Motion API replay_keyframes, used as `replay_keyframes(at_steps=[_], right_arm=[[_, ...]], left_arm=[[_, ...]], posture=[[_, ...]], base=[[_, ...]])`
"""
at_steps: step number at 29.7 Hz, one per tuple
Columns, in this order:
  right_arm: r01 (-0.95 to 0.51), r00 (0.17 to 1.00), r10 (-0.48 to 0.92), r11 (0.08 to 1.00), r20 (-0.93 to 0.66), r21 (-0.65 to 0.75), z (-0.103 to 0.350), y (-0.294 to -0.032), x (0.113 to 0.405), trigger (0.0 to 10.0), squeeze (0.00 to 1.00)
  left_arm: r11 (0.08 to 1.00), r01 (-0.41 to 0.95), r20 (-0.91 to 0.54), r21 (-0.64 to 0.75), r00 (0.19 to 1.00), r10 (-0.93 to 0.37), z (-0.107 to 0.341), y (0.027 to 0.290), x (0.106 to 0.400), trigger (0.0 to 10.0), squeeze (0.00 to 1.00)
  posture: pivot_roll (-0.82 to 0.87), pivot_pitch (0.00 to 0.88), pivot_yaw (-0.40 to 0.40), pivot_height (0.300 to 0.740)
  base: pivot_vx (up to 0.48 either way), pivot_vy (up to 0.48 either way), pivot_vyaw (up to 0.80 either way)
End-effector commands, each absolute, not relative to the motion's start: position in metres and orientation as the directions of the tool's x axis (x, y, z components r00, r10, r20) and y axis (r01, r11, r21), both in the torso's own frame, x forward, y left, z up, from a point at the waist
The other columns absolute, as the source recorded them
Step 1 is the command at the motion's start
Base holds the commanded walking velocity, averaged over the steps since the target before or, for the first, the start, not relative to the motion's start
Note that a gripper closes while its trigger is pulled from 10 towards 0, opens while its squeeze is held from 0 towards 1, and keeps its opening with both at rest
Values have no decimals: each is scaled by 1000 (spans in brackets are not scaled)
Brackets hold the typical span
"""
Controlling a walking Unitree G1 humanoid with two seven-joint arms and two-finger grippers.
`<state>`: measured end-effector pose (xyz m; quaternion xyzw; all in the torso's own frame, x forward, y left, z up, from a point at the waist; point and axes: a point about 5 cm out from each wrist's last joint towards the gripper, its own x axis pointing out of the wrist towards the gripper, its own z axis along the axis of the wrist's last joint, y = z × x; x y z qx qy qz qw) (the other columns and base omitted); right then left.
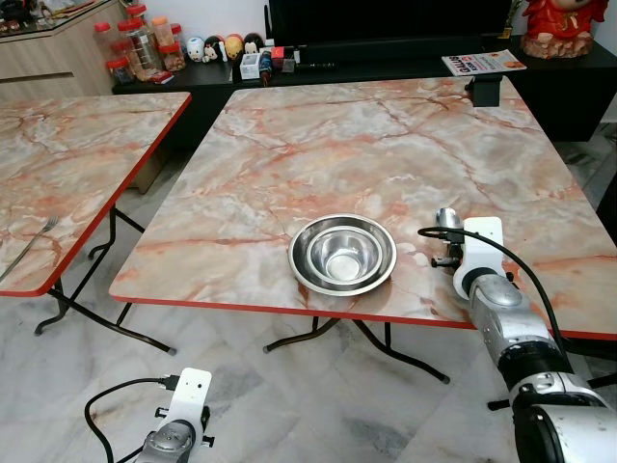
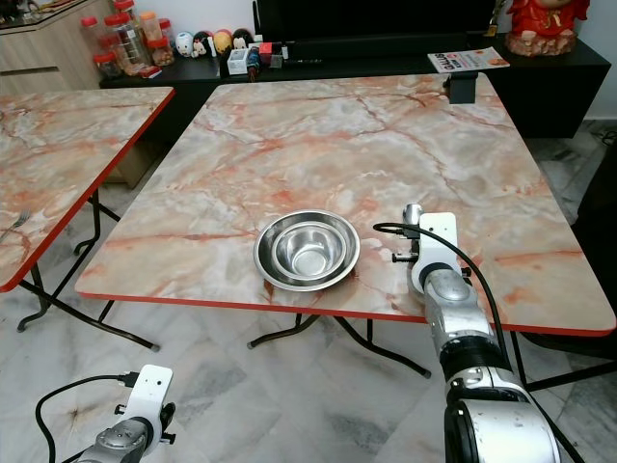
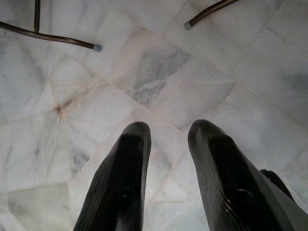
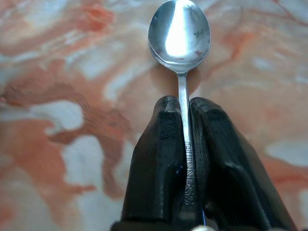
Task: Setting the table
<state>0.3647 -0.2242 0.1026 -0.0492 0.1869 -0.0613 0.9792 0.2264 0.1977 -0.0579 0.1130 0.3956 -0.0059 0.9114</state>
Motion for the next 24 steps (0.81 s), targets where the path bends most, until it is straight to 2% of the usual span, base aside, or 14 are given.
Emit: replay_keyframes(at_steps=[1, 15, 24], right_arm=[[95, 930, -130, 989, -344, -115, 112, -216, 371, 10000, 0], [99, 938, -123, 991, -324, -91, 127, -187, 370, 10000, 0], [102, 925, -128, 991, -358, -88, 120, -184, 364, 10000, 0]], left_arm=[[973, 84, -728, 213, 678, 100, -58, 205, 225, 10000, 0], [969, 102, -730, 223, 677, 96, -56, 208, 227, 10000, 0], [970, 99, -729, 224, 678, 99, -56, 208, 227, 10000, 0]], posture=[[-93, 38, 119, 740], [-118, 46, 150, 740], [-116, 48, 146, 740]], base=[[0, 0, 0], [0, 0, 0], [0, 0, 0]])
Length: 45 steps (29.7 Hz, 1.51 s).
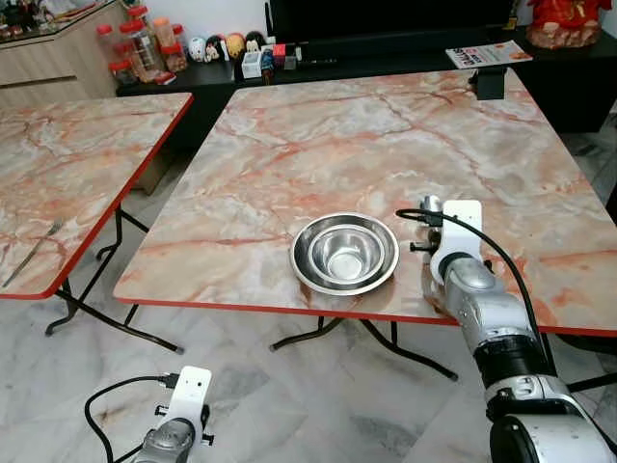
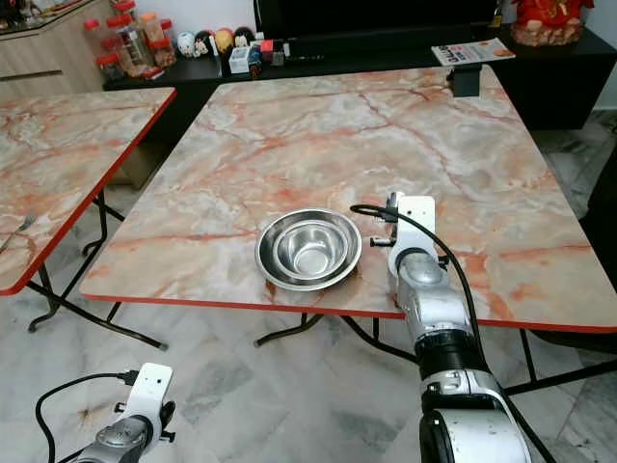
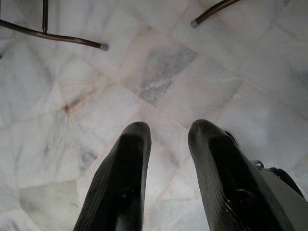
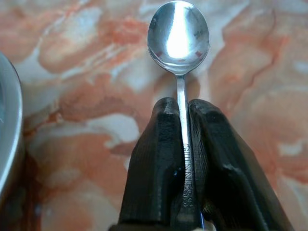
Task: Setting the table
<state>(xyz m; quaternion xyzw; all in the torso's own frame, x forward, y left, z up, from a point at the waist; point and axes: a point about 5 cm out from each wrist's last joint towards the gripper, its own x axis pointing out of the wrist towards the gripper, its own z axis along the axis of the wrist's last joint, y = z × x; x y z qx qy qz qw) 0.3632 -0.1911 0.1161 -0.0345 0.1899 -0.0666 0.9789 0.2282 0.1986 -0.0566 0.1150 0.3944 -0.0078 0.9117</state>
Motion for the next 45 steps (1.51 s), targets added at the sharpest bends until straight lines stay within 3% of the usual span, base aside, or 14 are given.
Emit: replay_keyframes(at_steps=[1, 34, 35, 37, 45], right_arm=[[101, 924, -126, 991, -361, -88, 119, -183, 363, 10000, 0], [92, 895, -117, 993, -430, -79, 104, -179, 343, 10000, 0], [92, 895, -117, 993, -430, -79, 104, -180, 343, 10000, 118], [91, 897, -115, 993, -428, -76, 105, -180, 343, 10000, 1000], [88, 899, -110, 994, -423, -72, 106, -179, 342, 10000, 1000]], left_arm=[[970, 99, -729, 224, 678, 99, -56, 208, 228, 10000, 0], [971, 89, -728, 220, 678, 103, -56, 203, 229, 10000, 0], [971, 88, -728, 220, 678, 103, -56, 203, 229, 10000, 0], [971, 88, -728, 221, 678, 104, -56, 203, 230, 10000, 0], [971, 86, -728, 221, 678, 106, -56, 203, 229, 10000, 0]], posture=[[-116, 48, 146, 740], [-118, 48, 122, 740], [-118, 48, 122, 740], [-116, 49, 121, 740], [-116, 49, 121, 740]], base=[[0, 0, 0], [0, 0, 0], [0, 0, 0], [0, 0, 0], [0, 0, 0]])
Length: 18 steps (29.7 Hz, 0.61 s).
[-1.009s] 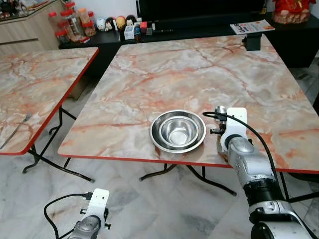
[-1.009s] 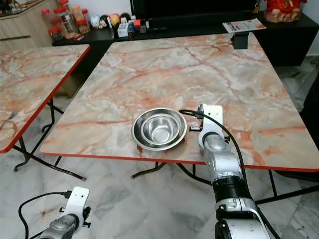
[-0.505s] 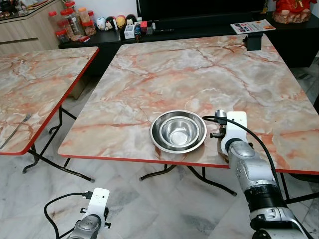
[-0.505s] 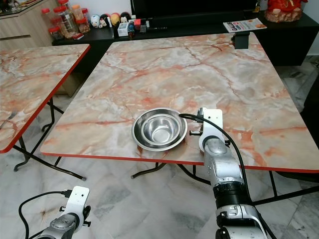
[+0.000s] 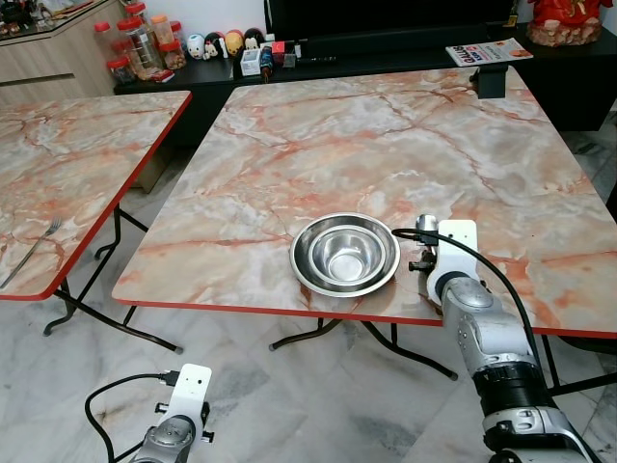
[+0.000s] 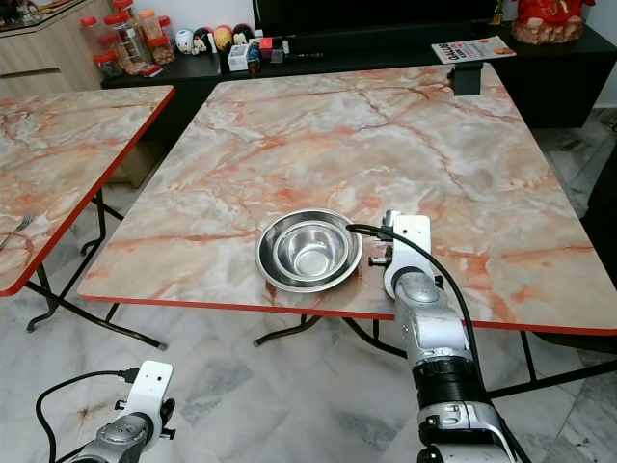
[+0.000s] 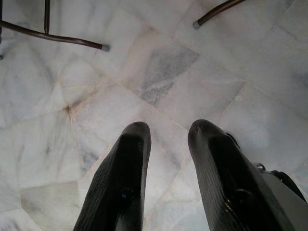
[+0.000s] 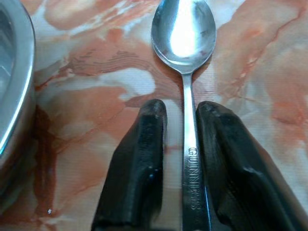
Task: Setting the table
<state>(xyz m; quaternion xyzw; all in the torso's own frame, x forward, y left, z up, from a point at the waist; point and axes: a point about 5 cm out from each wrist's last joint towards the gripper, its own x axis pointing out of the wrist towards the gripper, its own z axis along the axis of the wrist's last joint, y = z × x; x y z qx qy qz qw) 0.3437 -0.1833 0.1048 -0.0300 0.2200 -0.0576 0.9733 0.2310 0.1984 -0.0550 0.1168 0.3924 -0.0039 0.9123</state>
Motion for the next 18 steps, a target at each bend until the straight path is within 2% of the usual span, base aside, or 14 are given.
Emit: replay_keyframes(at_steps=[1, 5, 6, 7, 13, 18], right_arm=[[86, 900, -108, 994, -421, -70, 107, -178, 343, 10000, 1000], [86, 908, -109, 994, -404, -73, 110, -178, 344, 10000, 1000], [80, 917, -103, 994, -385, -76, 113, -177, 345, 10000, 110], [86, 928, -110, 993, -355, -83, 117, -177, 346, 10000, 0], [135, 957, -172, 977, -234, -164, 135, -185, 350, 10000, 0], [150, 988, -152, 985, -12, -88, 164, -186, 355, 10000, 0]], left_arm=[[971, 86, -727, 222, 678, 106, -56, 203, 230, 10000, 0], [971, 85, -727, 222, 678, 107, -56, 202, 230, 10000, 0], [971, 84, -727, 222, 678, 107, -56, 202, 230, 10000, 0], [972, 84, -727, 221, 678, 107, -56, 202, 230, 10000, 0], [972, 83, -726, 220, 679, 106, -56, 202, 230, 10000, 0], [972, 81, -719, 220, 687, 106, -55, 202, 230, 10000, 0]], posture=[[-115, 48, 119, 740], [-115, 47, 119, 740], [-115, 47, 119, 740], [-115, 47, 119, 740], [-115, 47, 119, 740], [-115, 47, 119, 740]], base=[[0, 0, 0], [0, 0, 0], [0, 0, 0], [0, 0, 0], [0, 0, 0], [0, 0, 0]])
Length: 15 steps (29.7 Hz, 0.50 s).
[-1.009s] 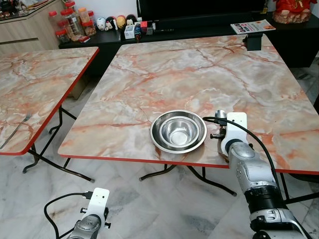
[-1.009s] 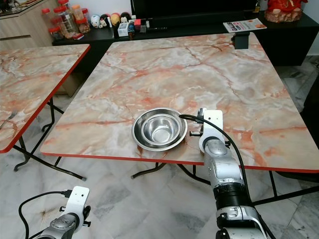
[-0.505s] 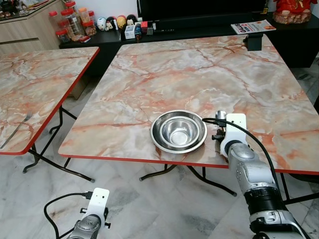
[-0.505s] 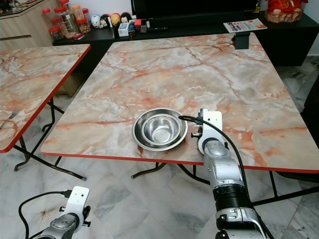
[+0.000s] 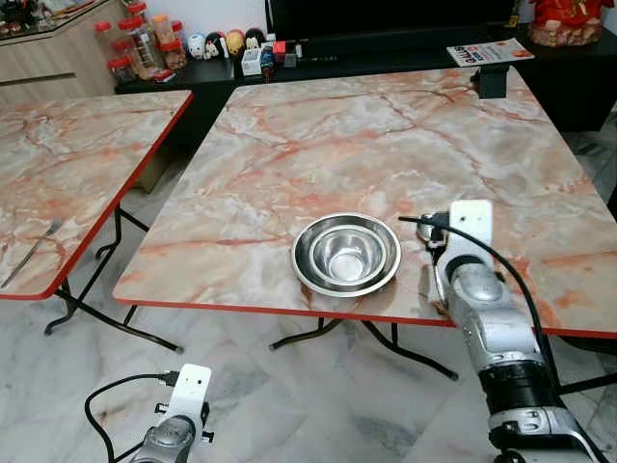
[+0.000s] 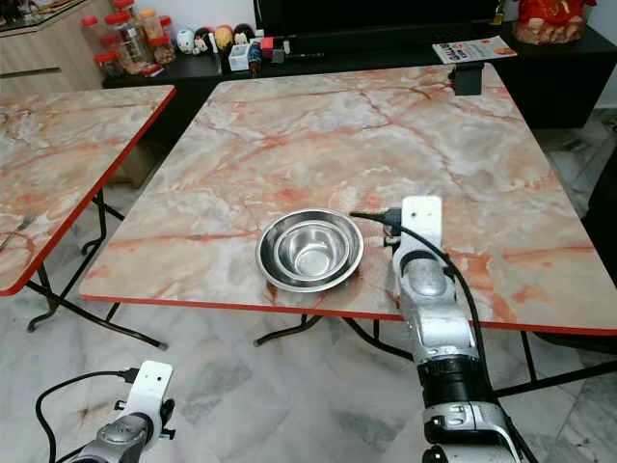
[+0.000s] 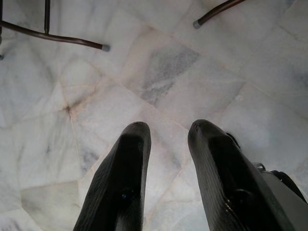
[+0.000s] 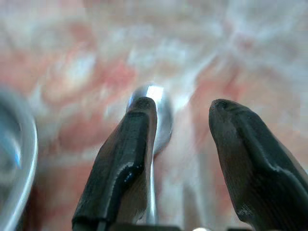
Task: Setting the table
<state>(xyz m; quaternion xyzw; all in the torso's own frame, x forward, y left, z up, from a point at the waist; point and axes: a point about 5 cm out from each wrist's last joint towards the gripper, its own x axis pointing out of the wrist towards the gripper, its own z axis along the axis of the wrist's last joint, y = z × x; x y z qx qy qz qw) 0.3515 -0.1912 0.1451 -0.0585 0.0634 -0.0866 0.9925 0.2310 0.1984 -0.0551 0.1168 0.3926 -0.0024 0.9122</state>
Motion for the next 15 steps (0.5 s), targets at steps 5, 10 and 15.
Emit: replay_keyframes(at_steps=[5, 10, 15], right_arm=[[131, 990, -122, 984, 76, -124, 170, -187, 358, 10000, 0], [184, 976, -167, 975, 137, -126, 175, -201, 361, 10000, 0], [157, 967, -127, 980, 221, -124, 186, -205, 364, 10000, 0]], left_arm=[[974, 76, -715, 212, 691, 101, -55, 203, 230, 10000, 0], [981, 59, -716, 185, 692, 94, -55, 202, 229, 10000, 0], [981, 59, -715, 183, 693, 92, -56, 201, 229, 10000, 0]], posture=[[-117, 46, 123, 740], [-112, 44, 119, 740], [-107, 42, 109, 740]], base=[[0, 0, 0], [0, 0, 0], [0, 0, 0]])
